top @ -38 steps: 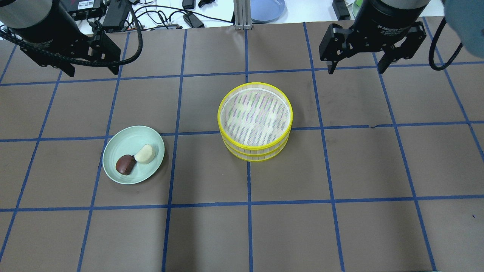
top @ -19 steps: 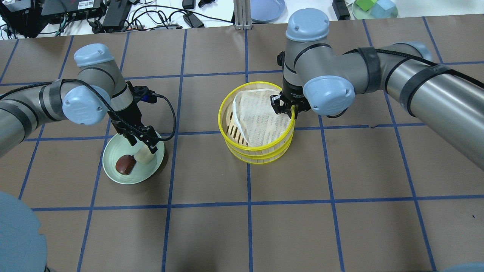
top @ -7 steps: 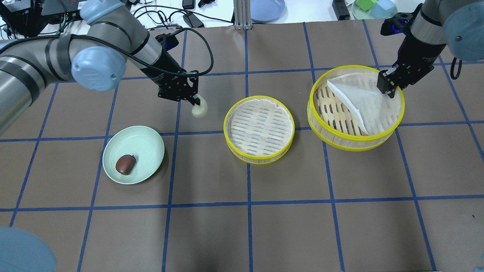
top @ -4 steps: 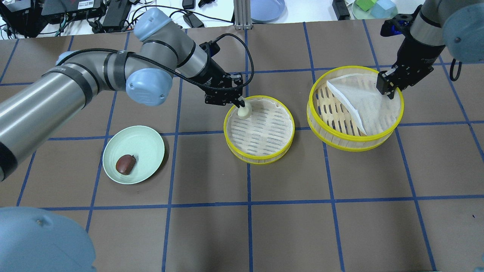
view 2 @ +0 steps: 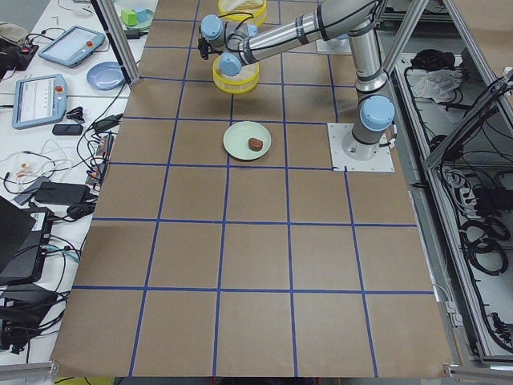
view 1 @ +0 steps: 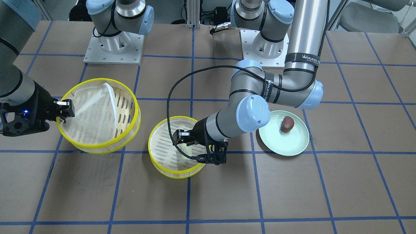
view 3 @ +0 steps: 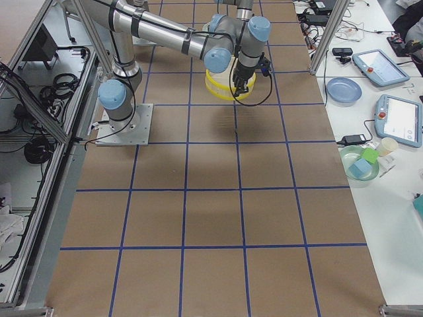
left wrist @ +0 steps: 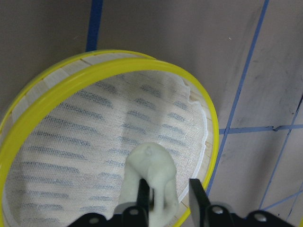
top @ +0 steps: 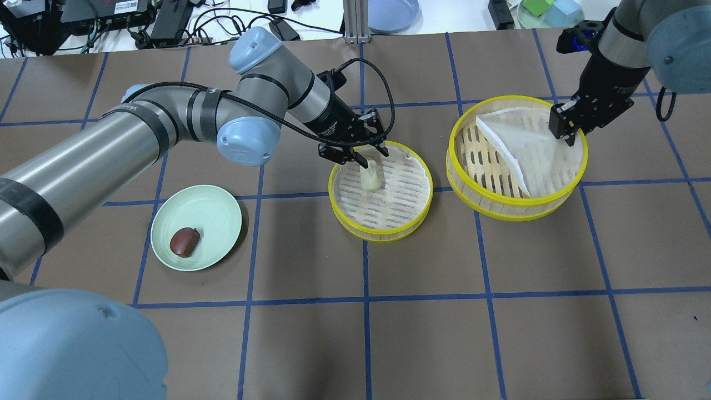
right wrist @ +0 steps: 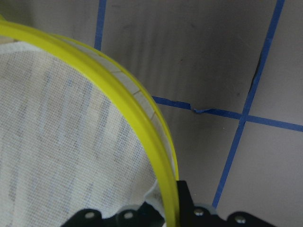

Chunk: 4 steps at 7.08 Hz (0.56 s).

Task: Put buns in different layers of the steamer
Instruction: 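Release the bun and withdraw the left gripper while the right gripper restacks the top tier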

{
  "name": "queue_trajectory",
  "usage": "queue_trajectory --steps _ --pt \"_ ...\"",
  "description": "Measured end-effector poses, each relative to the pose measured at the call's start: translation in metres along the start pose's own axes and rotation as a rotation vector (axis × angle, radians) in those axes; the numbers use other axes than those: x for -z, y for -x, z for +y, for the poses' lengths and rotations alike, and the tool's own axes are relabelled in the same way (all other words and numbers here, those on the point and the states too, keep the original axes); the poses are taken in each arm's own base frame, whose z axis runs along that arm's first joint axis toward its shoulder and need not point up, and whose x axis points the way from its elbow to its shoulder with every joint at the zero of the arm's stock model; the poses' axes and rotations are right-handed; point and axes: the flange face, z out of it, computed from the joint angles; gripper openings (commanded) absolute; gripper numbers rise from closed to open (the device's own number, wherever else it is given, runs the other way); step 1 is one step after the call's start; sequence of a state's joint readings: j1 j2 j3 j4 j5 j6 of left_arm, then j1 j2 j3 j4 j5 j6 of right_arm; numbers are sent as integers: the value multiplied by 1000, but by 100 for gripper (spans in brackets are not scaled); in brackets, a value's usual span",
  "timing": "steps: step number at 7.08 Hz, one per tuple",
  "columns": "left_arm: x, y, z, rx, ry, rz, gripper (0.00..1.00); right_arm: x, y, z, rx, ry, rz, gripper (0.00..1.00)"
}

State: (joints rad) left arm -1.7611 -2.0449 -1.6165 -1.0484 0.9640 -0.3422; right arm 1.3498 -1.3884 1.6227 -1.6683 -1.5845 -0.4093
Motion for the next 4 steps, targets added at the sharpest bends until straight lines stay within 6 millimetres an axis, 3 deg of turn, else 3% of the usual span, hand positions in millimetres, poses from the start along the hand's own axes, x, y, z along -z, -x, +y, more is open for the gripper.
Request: queue_trajectory --steps 2,4 --pt "18 6 -2 -5 -42 -64 99 -5 44 -7 -33 3 6 0" --pt "73 63 -16 -62 -66 -280 99 -18 99 -21 -47 -4 19 0"
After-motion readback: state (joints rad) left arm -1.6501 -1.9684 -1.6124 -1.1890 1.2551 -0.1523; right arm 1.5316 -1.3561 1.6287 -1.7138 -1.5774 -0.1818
